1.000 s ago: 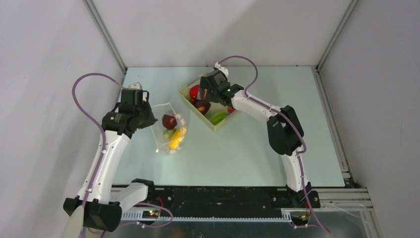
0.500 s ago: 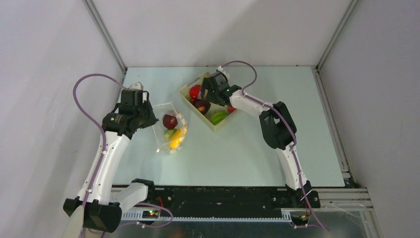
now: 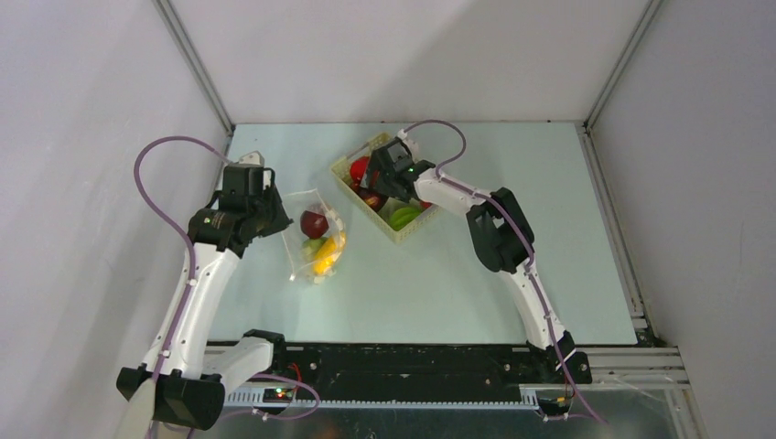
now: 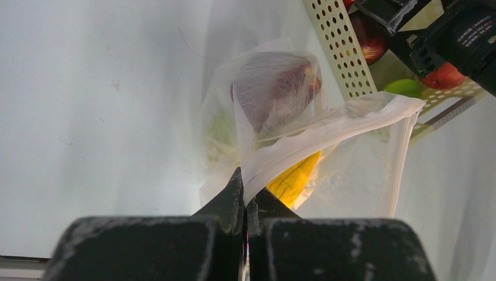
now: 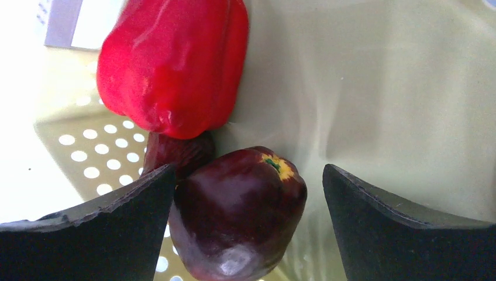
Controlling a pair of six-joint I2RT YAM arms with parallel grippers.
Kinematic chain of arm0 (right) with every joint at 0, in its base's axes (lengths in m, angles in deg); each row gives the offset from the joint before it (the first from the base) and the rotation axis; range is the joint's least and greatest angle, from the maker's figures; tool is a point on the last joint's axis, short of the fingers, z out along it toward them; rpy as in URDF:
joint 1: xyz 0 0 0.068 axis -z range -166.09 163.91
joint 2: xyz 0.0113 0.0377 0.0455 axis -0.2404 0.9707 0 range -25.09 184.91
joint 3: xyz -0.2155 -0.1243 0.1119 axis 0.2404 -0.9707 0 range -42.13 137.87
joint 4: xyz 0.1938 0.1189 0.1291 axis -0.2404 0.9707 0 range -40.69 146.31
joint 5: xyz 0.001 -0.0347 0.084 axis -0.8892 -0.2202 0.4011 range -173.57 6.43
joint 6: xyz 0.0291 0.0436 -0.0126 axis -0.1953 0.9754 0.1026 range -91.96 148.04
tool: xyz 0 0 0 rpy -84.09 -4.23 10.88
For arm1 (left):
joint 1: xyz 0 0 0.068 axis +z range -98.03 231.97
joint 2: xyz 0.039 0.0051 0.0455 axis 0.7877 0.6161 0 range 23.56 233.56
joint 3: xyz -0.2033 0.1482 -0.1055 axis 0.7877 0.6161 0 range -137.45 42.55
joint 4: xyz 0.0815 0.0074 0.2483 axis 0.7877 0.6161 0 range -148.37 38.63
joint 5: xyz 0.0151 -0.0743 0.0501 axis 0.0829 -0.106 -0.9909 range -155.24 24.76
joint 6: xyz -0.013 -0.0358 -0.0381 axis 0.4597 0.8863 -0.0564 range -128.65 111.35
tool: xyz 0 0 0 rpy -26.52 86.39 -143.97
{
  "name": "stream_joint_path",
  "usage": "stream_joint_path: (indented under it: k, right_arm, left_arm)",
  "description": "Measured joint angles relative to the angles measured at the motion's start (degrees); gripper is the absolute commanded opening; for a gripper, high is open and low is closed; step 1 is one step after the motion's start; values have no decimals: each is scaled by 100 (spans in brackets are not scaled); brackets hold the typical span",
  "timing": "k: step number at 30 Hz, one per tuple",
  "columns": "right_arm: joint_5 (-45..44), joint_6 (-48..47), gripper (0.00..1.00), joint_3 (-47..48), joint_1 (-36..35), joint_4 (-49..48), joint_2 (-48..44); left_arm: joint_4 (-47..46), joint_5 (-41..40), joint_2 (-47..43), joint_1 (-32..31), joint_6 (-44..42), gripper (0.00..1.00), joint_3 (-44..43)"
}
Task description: Place the food in the zip-top bag and seal the zipper
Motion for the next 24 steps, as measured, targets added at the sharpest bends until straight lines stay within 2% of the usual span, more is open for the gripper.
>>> stream_joint_path:
  k: [10,18,24]
  right_arm:
    - [-190,74,99,227,-94,267,168]
    - [-282,120,87,249,-103,221,238]
    - [-315,177,68,245,-103,181,243]
  left_arm:
    - [-9,2,-39,0,0,0,2]
    - [-22,4,-39,0,2,0,2]
    - [-22,11,-39,0,2,0,2]
